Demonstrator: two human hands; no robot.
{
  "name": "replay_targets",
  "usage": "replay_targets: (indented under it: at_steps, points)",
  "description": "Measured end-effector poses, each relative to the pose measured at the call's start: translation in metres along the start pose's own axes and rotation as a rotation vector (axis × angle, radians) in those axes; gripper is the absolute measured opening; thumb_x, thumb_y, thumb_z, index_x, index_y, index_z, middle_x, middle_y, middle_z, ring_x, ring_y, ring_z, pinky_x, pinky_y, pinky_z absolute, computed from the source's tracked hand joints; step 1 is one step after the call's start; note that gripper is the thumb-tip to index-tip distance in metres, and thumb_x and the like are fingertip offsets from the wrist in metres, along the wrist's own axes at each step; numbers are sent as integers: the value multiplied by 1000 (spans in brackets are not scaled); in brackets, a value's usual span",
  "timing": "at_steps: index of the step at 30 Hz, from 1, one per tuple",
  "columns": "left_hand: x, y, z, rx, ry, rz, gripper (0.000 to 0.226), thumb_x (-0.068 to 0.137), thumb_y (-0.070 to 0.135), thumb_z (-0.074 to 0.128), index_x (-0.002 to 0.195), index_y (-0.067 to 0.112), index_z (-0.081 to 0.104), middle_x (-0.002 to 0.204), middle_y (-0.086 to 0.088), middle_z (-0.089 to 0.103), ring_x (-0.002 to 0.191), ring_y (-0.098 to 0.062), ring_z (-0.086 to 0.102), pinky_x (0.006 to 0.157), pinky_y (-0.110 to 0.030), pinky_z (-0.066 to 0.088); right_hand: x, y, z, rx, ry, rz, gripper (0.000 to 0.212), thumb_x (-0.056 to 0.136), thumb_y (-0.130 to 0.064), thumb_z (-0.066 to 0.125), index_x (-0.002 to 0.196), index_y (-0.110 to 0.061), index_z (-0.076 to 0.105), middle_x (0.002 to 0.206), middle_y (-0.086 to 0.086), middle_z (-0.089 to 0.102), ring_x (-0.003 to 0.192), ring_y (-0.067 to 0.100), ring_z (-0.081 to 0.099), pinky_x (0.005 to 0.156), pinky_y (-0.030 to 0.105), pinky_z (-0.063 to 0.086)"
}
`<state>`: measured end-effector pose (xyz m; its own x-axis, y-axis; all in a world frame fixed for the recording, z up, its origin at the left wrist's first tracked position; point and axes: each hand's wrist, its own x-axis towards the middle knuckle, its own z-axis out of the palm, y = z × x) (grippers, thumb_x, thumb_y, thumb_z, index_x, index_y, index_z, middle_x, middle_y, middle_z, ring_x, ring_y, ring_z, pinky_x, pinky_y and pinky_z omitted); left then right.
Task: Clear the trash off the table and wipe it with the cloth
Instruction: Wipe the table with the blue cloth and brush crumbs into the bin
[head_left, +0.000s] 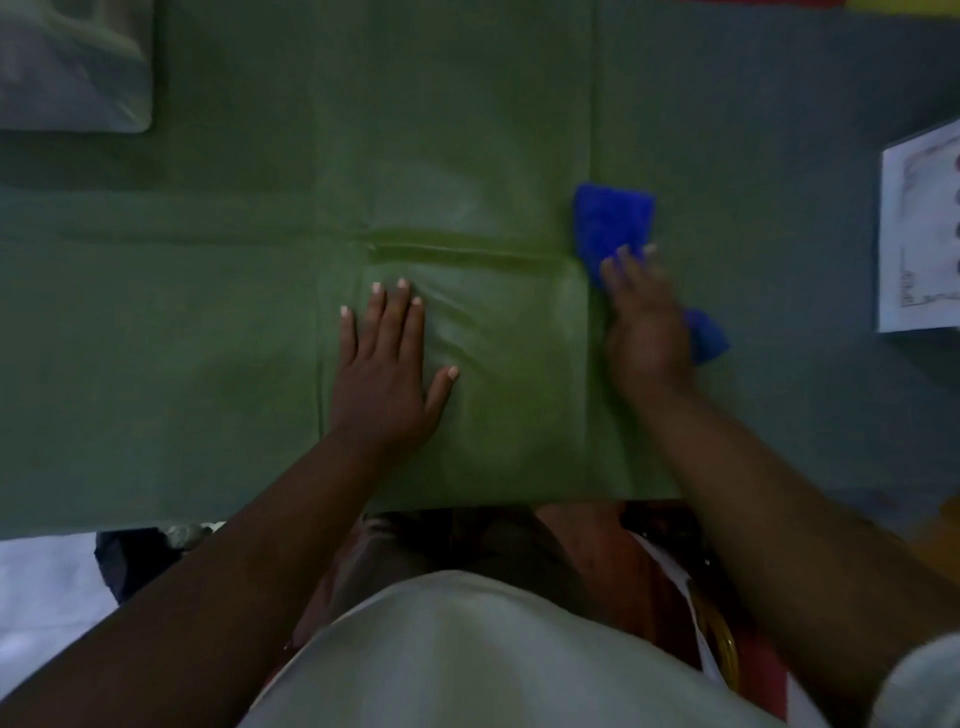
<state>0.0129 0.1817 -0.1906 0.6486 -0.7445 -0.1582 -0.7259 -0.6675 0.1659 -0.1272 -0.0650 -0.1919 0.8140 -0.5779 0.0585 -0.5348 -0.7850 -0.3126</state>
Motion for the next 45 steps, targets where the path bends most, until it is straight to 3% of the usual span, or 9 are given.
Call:
replay_targets:
  at_steps: [7,13,17,25,29,35,39,42,45]
  points:
    - [-3,-4,1,3,-6,35,79,93,57,34,150,3,26,161,-15,16,150,-32,8,119,-54,9,-113,-32,-3,65,-331,-625,45,103,-7,22,137,-7,51,147,12,44,141,35,33,118,44,22]
    - [-4,-1,0,14,2,19,79,93,58,36,151,6,25,161,-13,16,150,-30,8,120,-54,8,-31,86,-41,-37,-71,-16,58,81,8,41,137,-4,49,144,20,47,139,42,33,114,49,29]
    - [-4,-1,-1,1,14,19,78,93,57,37,151,6,25,161,-12,16,150,-30,8,120,-53,9,-21,52,-25,-3,80,219,55,81,8,39,134,2,52,141,22,49,137,43,35,111,54,32]
    - [2,-40,-17,-239,264,-139,54,95,27,41,142,1,40,153,-19,34,144,-34,29,116,-40,24,-63,-94,29,71,-287,-917,35,101,-12,39,130,-8,59,141,15,52,136,38,40,113,50,31]
    - [-6,-73,-13,-127,191,-283,57,98,37,35,146,6,36,157,-13,29,147,-30,21,119,-47,17,49,-52,16,55,-255,-487,44,99,-41,47,141,-30,48,155,-1,34,143,14,30,119,31,19]
    - [-11,-74,-8,-150,169,-252,60,98,39,34,148,6,31,159,-13,23,149,-28,13,121,-48,10,130,-66,17,50,-108,124,55,90,0,37,145,-4,38,155,16,31,147,31,20,119,28,12]
    - [-14,-75,-11,-280,237,-285,71,96,42,36,151,0,19,160,-20,14,149,-31,11,122,-47,9,50,-169,52,124,-267,-334,50,103,-23,18,147,-10,37,157,9,30,147,23,21,116,14,-1]
    - [-18,-83,-11,-375,305,-286,76,97,45,34,149,-7,17,159,-25,12,149,-33,11,120,-52,12,-2,-209,66,198,-442,-790,40,101,-18,35,128,-1,59,141,16,52,137,36,40,114,45,31]
    - [-20,-86,-9,-376,314,-269,79,97,49,33,148,-8,17,158,-26,12,149,-34,11,120,-52,12,32,-185,66,135,-440,-993,36,100,-16,41,126,-1,61,136,18,56,129,40,48,107,50,40]
